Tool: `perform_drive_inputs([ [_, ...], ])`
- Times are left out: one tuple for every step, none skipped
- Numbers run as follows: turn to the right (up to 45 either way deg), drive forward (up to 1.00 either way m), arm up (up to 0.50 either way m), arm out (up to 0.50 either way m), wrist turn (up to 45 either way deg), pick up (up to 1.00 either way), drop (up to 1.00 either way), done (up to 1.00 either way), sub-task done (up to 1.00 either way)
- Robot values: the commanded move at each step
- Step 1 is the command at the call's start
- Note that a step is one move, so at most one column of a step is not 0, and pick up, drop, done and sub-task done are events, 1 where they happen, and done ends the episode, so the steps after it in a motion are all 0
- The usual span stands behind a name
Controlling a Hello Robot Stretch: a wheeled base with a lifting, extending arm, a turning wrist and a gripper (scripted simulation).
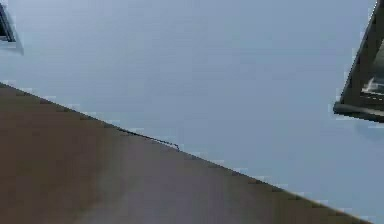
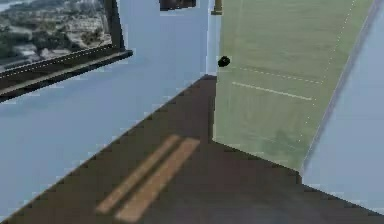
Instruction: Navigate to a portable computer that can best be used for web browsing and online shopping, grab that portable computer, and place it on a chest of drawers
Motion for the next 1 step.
perform_drive_inputs([
  [-45.0,0.0,0.0,0.0,0.0,0.0,0.0,0.0,0.0],
])
